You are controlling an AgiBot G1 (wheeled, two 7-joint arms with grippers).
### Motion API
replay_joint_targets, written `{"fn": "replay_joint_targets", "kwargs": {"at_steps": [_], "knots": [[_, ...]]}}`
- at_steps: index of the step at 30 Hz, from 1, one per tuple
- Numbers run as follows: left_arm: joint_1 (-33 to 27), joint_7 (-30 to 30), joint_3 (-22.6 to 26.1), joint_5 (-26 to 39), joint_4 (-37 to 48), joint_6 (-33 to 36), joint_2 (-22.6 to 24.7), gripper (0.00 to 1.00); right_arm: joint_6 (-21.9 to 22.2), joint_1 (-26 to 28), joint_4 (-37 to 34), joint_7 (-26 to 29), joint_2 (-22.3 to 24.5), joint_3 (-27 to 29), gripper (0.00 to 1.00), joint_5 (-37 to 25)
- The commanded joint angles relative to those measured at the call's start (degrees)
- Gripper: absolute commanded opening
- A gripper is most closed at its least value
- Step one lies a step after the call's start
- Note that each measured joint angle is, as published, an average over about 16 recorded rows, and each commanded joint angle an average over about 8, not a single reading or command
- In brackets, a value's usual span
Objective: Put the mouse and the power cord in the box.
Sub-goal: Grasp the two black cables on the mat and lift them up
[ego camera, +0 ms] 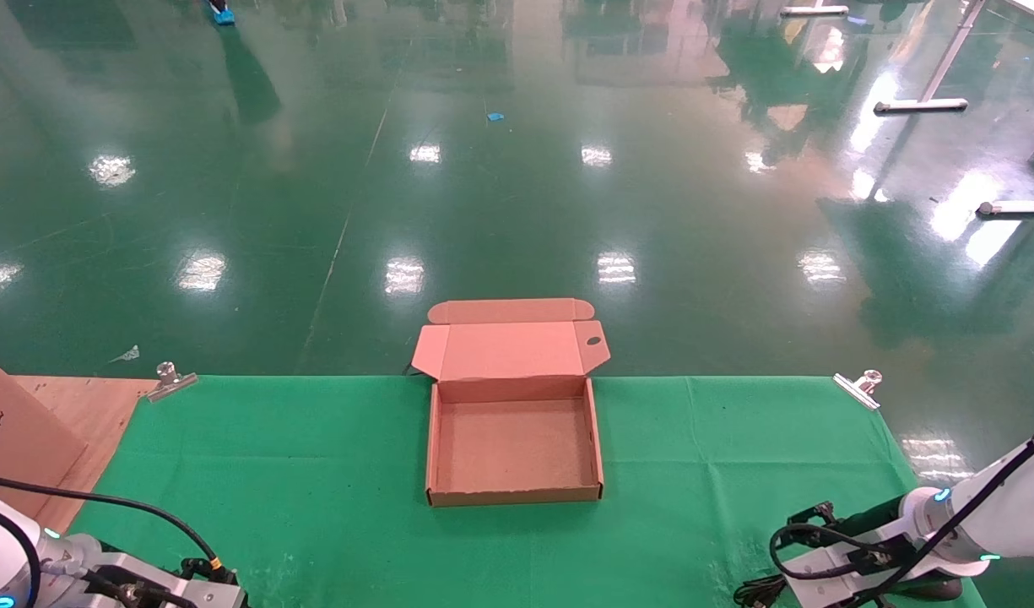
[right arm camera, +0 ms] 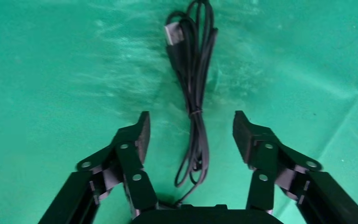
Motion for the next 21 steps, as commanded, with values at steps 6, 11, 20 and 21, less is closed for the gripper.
{"fn": "replay_joint_targets", "kwargs": {"at_steps": [6,11,20,21], "knots": [[0.25,0.27,0.13,0.20,0.41,-0.71,0.03,0.00,0.66,0.03,-0.31,-0.38,0.04,0.04,0.00,0.05],[0.81,0.38,0.43,0.63,0.50,-1.73,0.46,0.00,2.28,-0.35,-0.42,-0.40,-0.11,0.13,0.00,0.17],[0.65,0.25,0.85,1.23,0.66,-1.85,0.90,0.00,3.12,-0.68,-0.75,-0.58,0.20,0.44,0.00,0.61],[0.32,0.20,0.81,1.18,0.67,-1.49,0.81,0.00,2.89,-0.51,-0.76,-0.61,0.29,0.50,0.00,0.68]]}}
